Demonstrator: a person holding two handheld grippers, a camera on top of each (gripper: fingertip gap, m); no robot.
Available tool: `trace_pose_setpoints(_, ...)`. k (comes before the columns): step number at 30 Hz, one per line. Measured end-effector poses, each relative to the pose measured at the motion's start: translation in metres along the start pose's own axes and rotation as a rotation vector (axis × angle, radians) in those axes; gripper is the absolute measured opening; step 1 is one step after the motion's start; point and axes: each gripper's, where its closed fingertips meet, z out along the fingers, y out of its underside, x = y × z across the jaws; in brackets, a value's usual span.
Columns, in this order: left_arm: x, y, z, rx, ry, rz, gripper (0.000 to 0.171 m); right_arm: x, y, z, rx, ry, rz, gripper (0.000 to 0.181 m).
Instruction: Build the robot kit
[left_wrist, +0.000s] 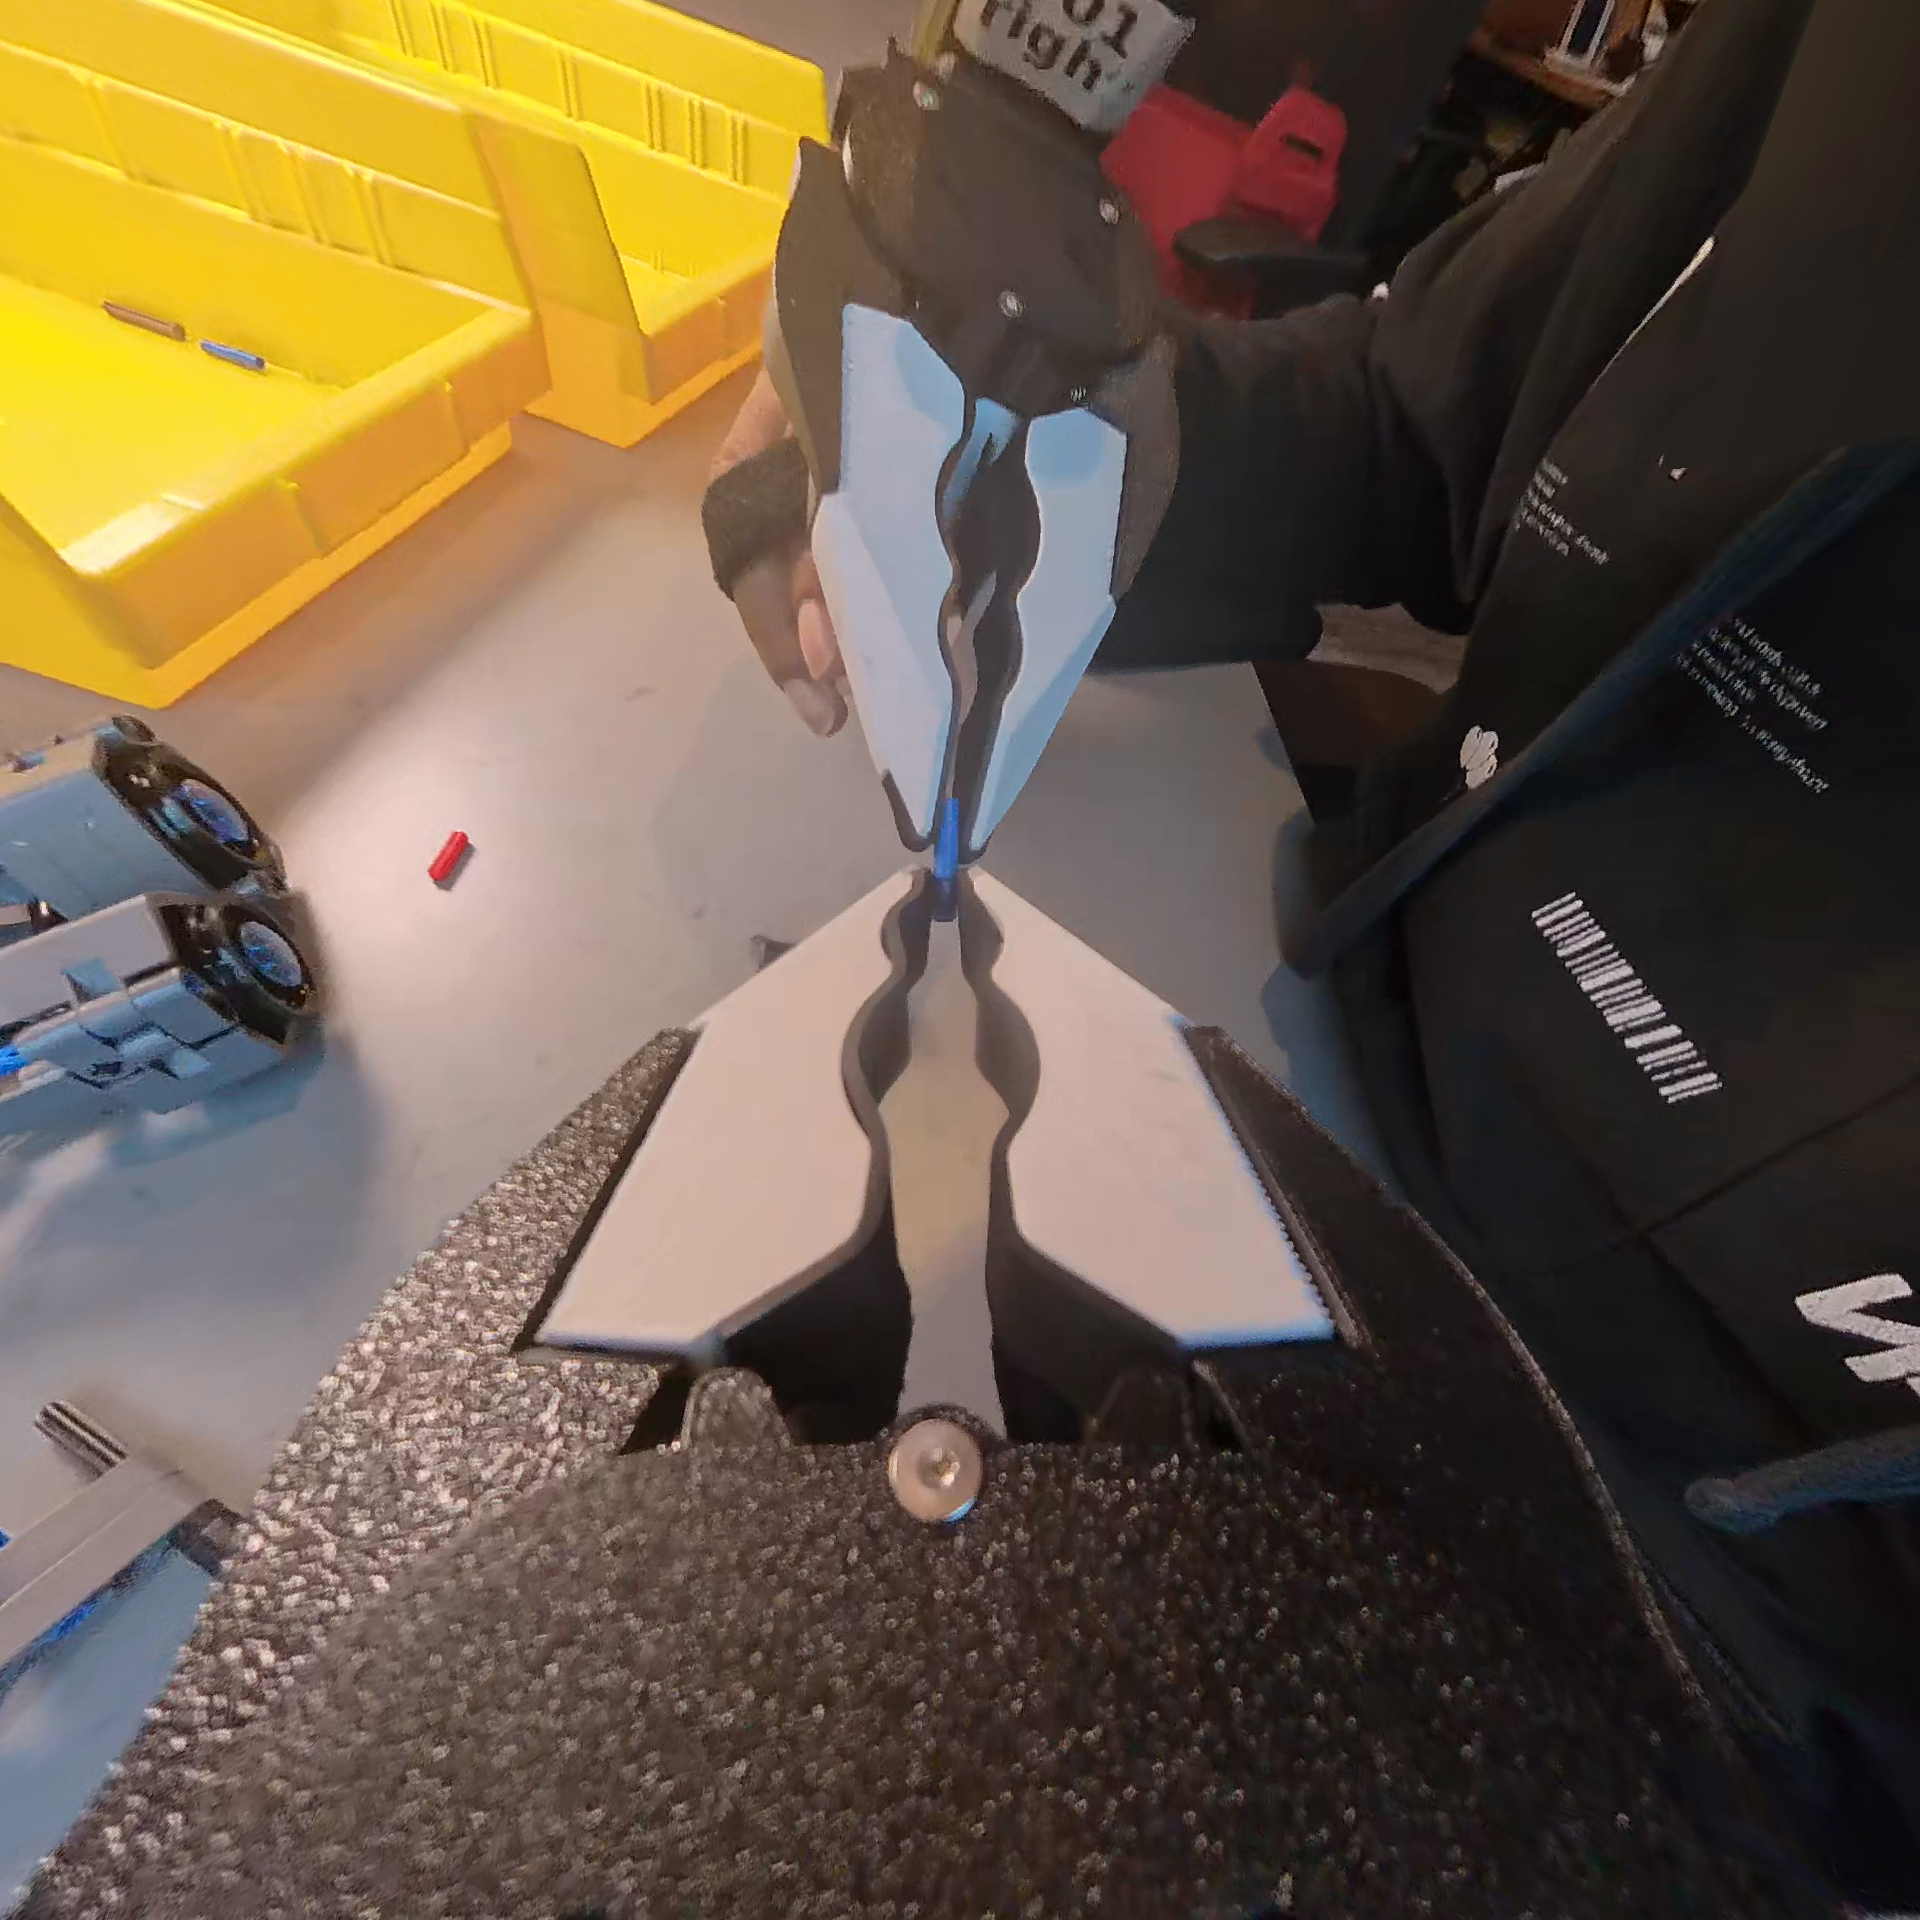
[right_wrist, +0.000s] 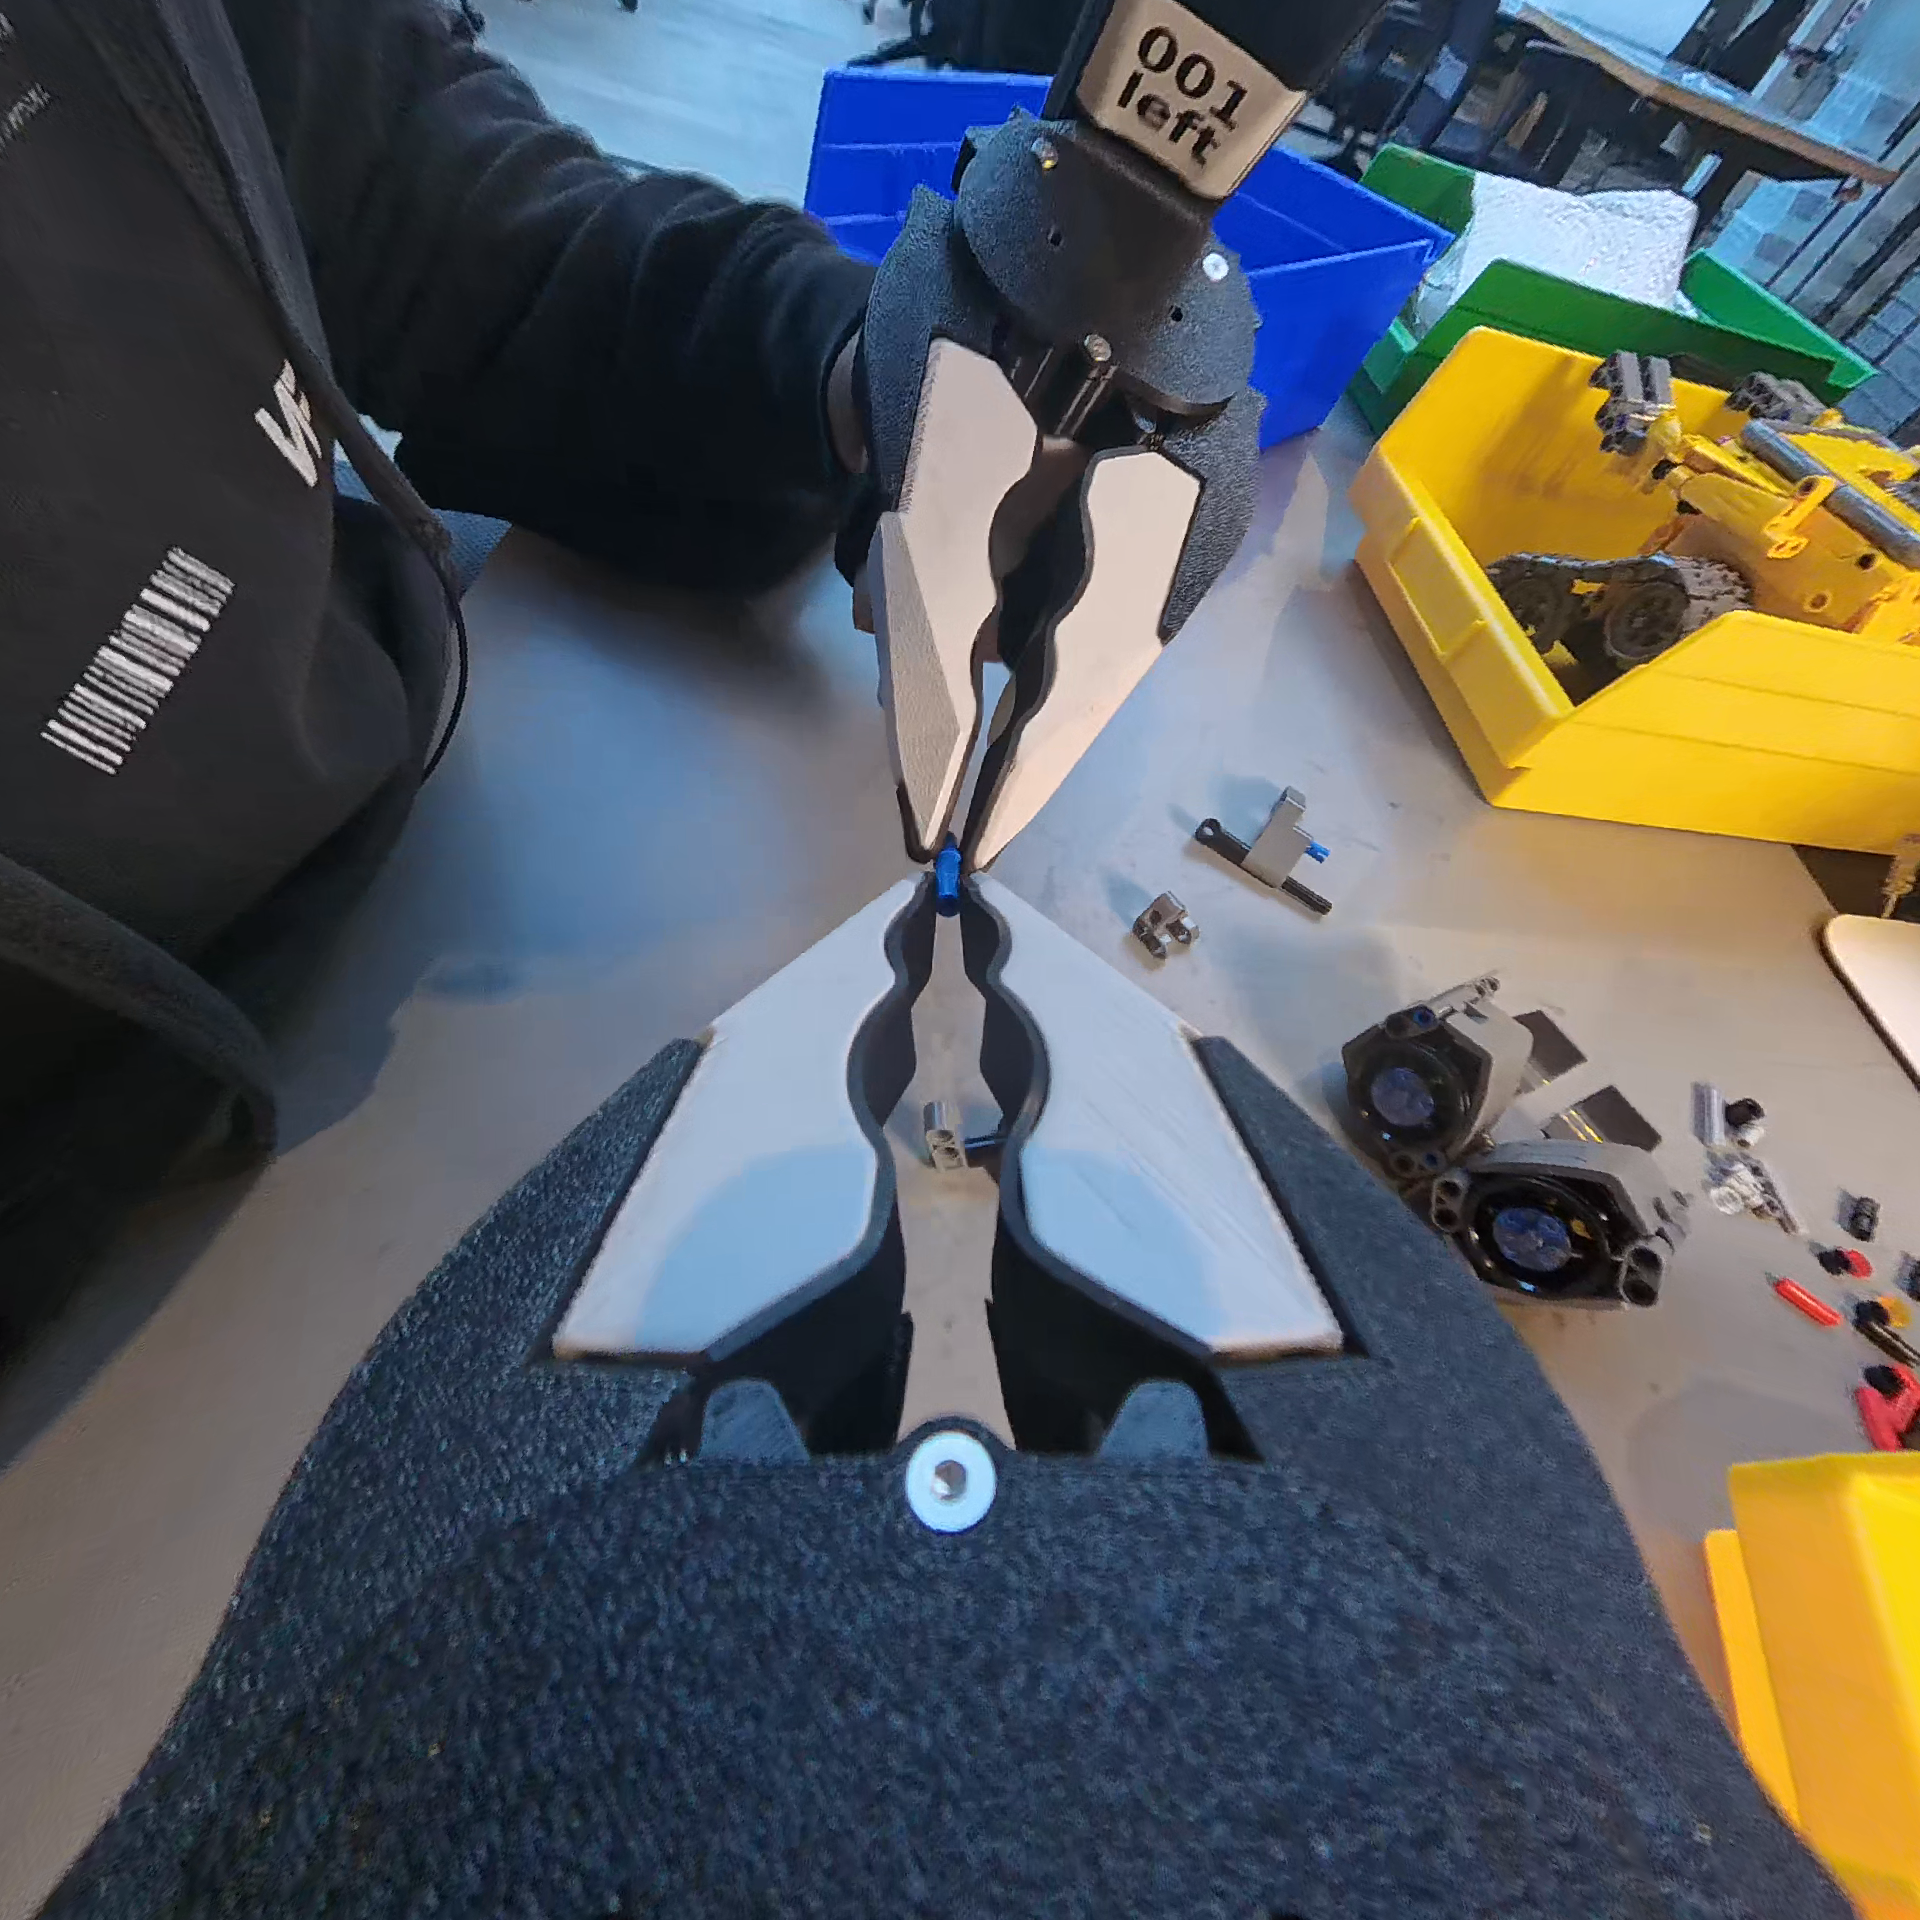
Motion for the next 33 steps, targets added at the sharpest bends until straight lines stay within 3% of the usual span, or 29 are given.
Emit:
trace_pose_setpoints(5, -0.004, -0.035, -0.018, 0.214, -0.044, 0.008, 0.016, 0.017, -0.029, -0.019, 0.280, -0.014, 0.226, 0.003)
trace_pose_setpoints(10, -0.003, -0.050, -0.025, 0.286, -0.111, 0.077, 0.014, 0.024, -0.049, -0.027, 0.449, -0.066, 0.379, 0.002)
trace_pose_setpoints(33, -0.005, -0.048, -0.021, 0.276, -0.138, 0.091, 0.004, 0.025, -0.042, -0.020, 0.391, -0.068, 0.389, 0.004)
